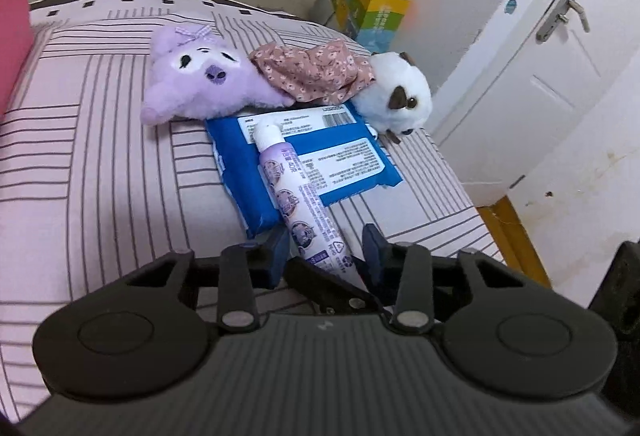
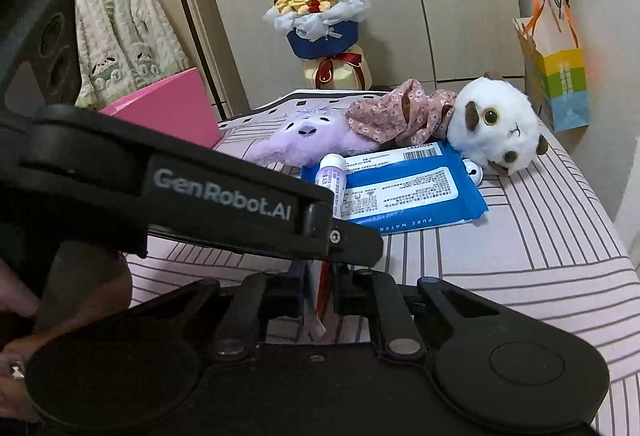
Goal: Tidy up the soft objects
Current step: 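Close the left tool on the white toothpaste tube, then carry the toothpaste tube with the left tool into the pink box and release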
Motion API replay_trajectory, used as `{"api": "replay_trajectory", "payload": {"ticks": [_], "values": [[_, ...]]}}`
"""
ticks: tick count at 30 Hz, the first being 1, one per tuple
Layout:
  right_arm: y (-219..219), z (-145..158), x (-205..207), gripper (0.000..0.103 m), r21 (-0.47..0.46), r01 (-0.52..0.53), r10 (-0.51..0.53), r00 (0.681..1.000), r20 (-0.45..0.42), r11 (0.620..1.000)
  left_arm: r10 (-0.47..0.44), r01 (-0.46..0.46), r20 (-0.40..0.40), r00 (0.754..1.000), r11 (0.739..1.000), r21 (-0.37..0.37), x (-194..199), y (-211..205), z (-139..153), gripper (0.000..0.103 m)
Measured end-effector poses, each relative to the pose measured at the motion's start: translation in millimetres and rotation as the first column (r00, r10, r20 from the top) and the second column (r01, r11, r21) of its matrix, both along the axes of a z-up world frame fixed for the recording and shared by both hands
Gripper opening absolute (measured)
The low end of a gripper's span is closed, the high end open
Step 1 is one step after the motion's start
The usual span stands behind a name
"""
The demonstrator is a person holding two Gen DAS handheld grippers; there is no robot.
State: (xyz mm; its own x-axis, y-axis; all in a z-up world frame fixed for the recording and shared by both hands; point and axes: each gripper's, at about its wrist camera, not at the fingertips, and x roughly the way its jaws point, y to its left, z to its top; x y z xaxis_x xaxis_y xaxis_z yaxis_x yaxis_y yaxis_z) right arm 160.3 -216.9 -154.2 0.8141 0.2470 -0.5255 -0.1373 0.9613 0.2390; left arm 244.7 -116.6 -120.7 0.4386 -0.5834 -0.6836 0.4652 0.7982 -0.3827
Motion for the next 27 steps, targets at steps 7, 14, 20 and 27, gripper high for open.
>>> {"api": "replay_trajectory", "payload": {"ticks": [7,14,20,27], "values": [[0.1,2.0,-10.1,0.015,0.034,-0.010,0.011,1.000,-0.011,0.999,0.036,-0.036,0.002,0.999,0.999,0.027,-15.5,4.1,4.3,0.032],[5.5,12.5,-25.1,0.015,0.045,-0.037,0.038,0.999,-0.018,0.998,0.042,-0.043,0.025,0.999,0.996,0.072,-37.8,6.1,18.5,0.032],[8.2,24.7,-43.2,0.015,0.102,-0.061,0.063,0.998,-0.015,0.993,0.058,-0.062,0.045,0.997,0.995,0.082,-61.3,14.7,35.2,0.032],[22.2,51.9,-64.7,0.015,0.073,-0.128,0.127,0.992,0.007,0.989,0.058,-0.061,0.071,0.996,0.997,0.044,-86.8,36.5,60.9,0.032]]}}
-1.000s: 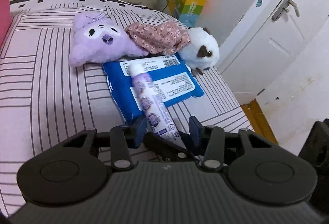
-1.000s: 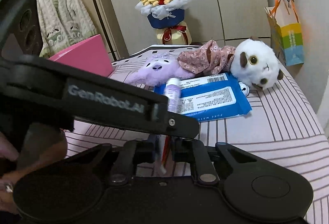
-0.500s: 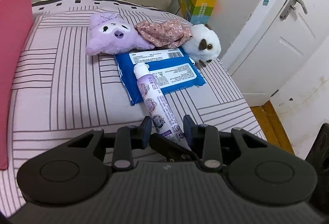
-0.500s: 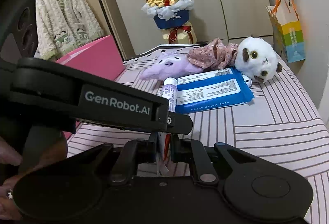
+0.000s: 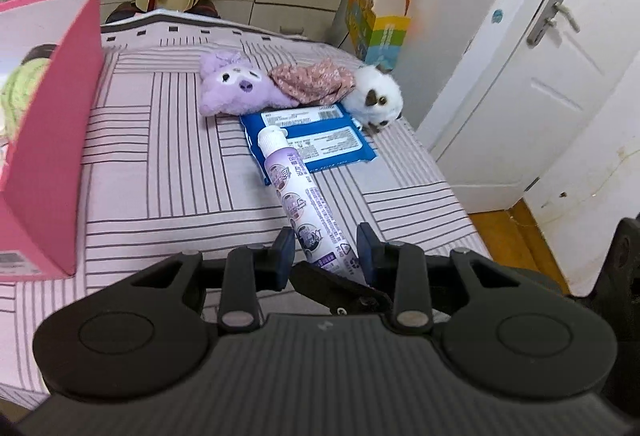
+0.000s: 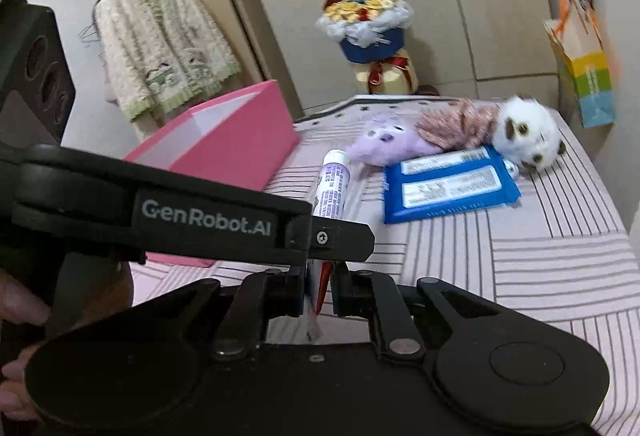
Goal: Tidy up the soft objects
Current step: 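Carry the toothpaste tube with the left tool into the pink box and release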
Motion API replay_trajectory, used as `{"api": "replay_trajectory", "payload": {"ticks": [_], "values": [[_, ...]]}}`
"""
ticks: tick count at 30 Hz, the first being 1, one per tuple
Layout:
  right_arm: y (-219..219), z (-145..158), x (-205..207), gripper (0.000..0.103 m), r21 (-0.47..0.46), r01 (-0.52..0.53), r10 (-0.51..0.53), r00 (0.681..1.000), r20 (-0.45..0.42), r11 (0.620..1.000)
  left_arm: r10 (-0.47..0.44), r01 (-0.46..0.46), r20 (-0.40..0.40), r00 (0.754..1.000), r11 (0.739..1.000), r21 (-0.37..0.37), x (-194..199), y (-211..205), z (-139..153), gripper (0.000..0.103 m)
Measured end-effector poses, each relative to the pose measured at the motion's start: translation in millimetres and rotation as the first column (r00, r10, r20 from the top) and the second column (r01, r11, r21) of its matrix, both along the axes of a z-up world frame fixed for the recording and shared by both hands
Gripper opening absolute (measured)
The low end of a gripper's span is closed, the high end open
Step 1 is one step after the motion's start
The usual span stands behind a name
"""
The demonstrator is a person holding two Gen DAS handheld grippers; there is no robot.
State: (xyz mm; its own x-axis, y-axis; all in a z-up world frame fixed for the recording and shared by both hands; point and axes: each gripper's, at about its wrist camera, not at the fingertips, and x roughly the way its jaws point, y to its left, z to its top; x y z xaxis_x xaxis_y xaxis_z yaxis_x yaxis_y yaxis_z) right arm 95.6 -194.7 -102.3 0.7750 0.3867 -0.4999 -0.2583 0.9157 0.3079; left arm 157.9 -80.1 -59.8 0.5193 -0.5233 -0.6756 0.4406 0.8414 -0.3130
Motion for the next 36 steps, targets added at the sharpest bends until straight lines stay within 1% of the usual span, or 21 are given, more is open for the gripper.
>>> {"api": "replay_trajectory", "payload": {"ticks": [6,11,17,22,27,31,36], "values": [[20.4,32.1,-10.0,0.015,-0.057,-0.073,0.075,0.996,0.040,0.996,0.016,-0.013,0.047,0.999,0.998,-0.053,-18.3,29.4,28.3,0.032],[42.1,51.6,-8.1,0.016,-0.055,-0.124,0.128,0.988,0.089,0.991,0.070,-0.062,0.100,0.992,0.995,-0.083,-25.4,58.6,48.0,0.032],[76.0,66.2,13.2,0.016,-0.027,-0.203,0.205,0.972,0.115,0.979,0.154,-0.141,0.142,0.978,0.985,-0.095,-19.6,97.8,62.4,0.032],[110.6,72.2,39.3,0.016,-0.023,-0.253,0.254,0.960,0.117,0.967,0.223,-0.213,0.169,0.960,0.974,-0.075,-3.2,130.4,69.3,0.032],[143.8,70.4,74.0,0.016,0.004,-0.282,0.281,0.956,0.081,0.959,0.272,-0.267,0.144,0.951,0.962,-0.058,27.3,163.8,67.3,0.032],[165.5,65.6,103.4,0.016,0.017,-0.281,0.280,0.959,0.035,0.960,0.287,-0.285,0.112,0.951,0.958,-0.035,59.2,182.8,62.4,0.032],[188.9,59.9,139.6,0.016,0.015,-0.265,0.265,0.964,-0.032,0.964,0.307,-0.306,0.039,0.951,0.951,-0.042,99.5,205.4,51.0,0.032]]}}
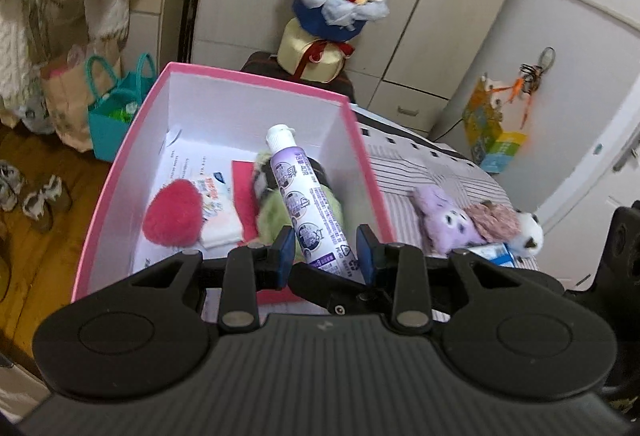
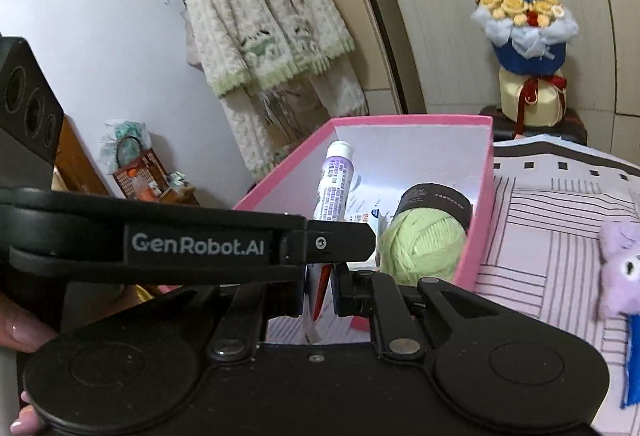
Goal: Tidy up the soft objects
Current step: 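Carry the toothpaste tube with the left tool into the pink box and release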
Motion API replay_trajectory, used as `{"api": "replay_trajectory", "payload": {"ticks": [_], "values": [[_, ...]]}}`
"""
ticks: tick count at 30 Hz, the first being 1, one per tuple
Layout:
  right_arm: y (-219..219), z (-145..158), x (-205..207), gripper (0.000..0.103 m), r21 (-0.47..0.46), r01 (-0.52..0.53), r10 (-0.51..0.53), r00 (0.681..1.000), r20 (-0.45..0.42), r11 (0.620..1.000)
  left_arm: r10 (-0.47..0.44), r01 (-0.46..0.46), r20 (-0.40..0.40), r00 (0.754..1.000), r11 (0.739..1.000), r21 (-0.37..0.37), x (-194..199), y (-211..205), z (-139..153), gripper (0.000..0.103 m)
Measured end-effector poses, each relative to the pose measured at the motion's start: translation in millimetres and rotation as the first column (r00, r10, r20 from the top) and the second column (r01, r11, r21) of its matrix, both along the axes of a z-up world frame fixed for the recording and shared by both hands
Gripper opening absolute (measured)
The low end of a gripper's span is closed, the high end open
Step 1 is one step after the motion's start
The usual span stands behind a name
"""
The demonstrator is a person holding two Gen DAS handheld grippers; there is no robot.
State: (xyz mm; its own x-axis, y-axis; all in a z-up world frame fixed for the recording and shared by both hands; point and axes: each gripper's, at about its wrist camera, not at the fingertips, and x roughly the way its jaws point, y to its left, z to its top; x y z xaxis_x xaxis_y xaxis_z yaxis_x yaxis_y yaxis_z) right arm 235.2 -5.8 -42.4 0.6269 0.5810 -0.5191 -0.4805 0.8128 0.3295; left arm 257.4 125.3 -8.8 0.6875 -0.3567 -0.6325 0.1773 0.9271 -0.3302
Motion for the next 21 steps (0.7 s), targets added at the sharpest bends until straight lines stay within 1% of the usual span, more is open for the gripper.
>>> {"api": "replay_trajectory", "payload": {"ticks": [3,9,11,14,16,17,18,19,20,21], "values": [[9.1,-4.9,21.7,0.016,-0.003,0.006,-0.006,0.999,-0.050,1.000,0.023,-0.023,-0.030,0.999,1.000,-0.011,19.7,10.1,-8.0,0.032],[25.9,-13.1,55.6,0.016,-0.063,0.029,-0.036,0.991,-0.125,0.998,0.042,-0.048,-0.096,0.994,0.997,-0.061,55.1,25.3,-26.6,0.032],[27.5,-14.9,62.1,0.016,-0.076,0.037,-0.048,0.986,-0.159,0.996,0.037,-0.048,-0.121,0.992,0.995,-0.089,62.3,28.5,-32.0,0.032],[29.9,-14.2,63.1,0.020,-0.109,0.031,-0.049,0.984,-0.169,0.994,0.038,-0.052,-0.135,0.990,0.993,-0.103,64.0,28.6,-35.4,0.032],[31.0,-13.3,60.3,0.027,-0.138,0.033,-0.055,0.985,-0.162,0.990,0.050,-0.064,-0.139,0.989,0.993,-0.094,61.6,27.0,-35.2,0.032],[32.2,-11.4,57.0,0.037,-0.159,0.017,-0.040,0.989,-0.145,0.987,0.065,-0.077,-0.139,0.988,0.994,-0.081,59.9,26.5,-34.2,0.036],[32.9,-10.1,54.4,0.045,-0.177,0.014,-0.037,0.991,-0.128,0.984,0.078,-0.087,-0.136,0.988,0.994,-0.060,57.9,26.0,-32.4,0.048],[32.6,-8.5,51.2,0.044,-0.201,0.023,-0.045,0.993,-0.108,0.979,0.088,-0.095,-0.133,0.987,0.994,-0.045,55.1,25.7,-30.9,0.054],[32.0,-6.8,47.2,0.046,-0.211,0.023,-0.043,0.995,-0.091,0.977,0.099,-0.103,-0.124,0.987,0.994,-0.031,52.1,26.2,-28.9,0.054],[30.3,-5.1,43.0,0.051,-0.213,0.020,-0.038,0.996,-0.083,0.977,0.109,-0.111,-0.109,0.988,0.994,-0.012,48.4,26.8,-25.6,0.055]]}}
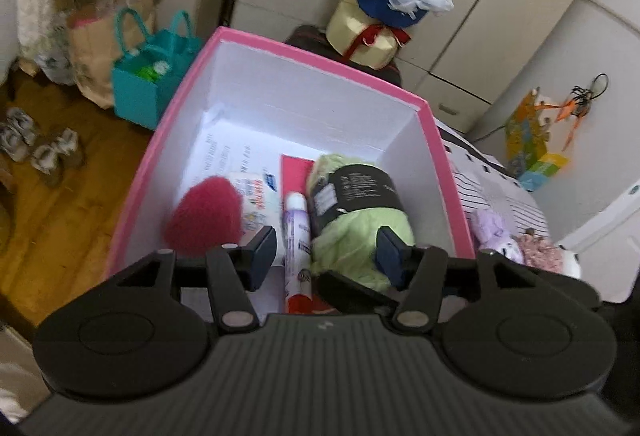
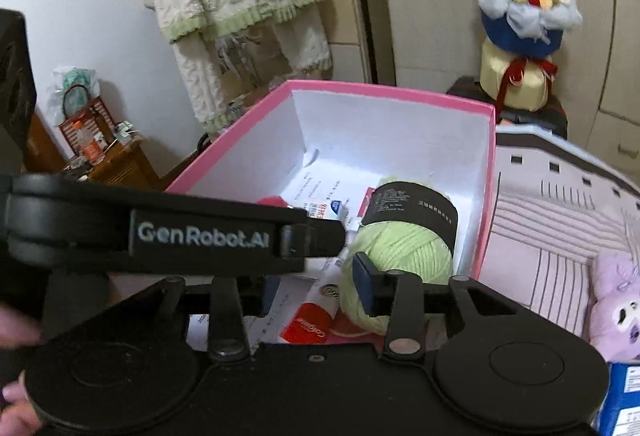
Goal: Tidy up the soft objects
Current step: 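Carry the toothpaste tube with the left tool into the pink box and release, then move the left tool back to the blue wet-wipes pack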
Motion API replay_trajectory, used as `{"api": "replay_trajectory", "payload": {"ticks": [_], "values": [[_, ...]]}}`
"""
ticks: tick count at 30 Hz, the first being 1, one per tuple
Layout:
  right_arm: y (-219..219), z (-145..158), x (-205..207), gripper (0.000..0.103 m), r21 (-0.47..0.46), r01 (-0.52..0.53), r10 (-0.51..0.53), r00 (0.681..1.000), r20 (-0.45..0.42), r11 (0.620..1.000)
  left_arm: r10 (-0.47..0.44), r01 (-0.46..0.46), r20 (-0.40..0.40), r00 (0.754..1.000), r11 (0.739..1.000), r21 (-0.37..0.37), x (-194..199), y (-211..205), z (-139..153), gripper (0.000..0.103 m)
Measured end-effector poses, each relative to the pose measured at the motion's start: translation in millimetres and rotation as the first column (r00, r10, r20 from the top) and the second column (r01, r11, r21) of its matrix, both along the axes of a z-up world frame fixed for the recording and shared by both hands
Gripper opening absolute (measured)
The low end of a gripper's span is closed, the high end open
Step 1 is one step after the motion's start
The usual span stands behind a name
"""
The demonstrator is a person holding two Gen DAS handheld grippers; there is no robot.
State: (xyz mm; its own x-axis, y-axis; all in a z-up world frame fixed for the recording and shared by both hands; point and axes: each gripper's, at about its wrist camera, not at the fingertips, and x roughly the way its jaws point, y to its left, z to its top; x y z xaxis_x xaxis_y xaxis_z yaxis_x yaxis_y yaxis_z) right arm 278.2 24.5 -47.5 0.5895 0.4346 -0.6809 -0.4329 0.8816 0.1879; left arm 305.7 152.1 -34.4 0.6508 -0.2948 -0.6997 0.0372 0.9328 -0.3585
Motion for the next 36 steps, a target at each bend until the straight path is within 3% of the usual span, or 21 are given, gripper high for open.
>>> {"api": "replay_trajectory", "payload": {"ticks": [6,22,31,36], "values": [[-15.9,11.0,-16.4,0.057,-0.004,0.013,-0.013,1.000,0.015,1.000,-0.017,0.016,0.056,0.998,1.000,0.011,-32.8,8.8,21.0,0.061],[-68.2,57.1,-88.5,0.069,-0.049,-0.007,0.016,0.986,0.166,0.999,-0.143,0.108,0.212,0.967,0.980,0.169,-131.2,-24.0,76.3,0.069],[-136.6,72.0,-131.9,0.073,-0.029,-0.009,0.015,0.975,0.222,1.000,-0.279,0.214,0.242,0.929,0.940,0.265,-168.1,-67.8,87.8,0.078],[-187.5,74.0,-155.3,0.074,0.001,0.035,-0.034,0.963,0.266,0.999,-0.342,0.273,0.238,0.909,0.921,0.278,-175.8,-95.6,87.7,0.081]]}}
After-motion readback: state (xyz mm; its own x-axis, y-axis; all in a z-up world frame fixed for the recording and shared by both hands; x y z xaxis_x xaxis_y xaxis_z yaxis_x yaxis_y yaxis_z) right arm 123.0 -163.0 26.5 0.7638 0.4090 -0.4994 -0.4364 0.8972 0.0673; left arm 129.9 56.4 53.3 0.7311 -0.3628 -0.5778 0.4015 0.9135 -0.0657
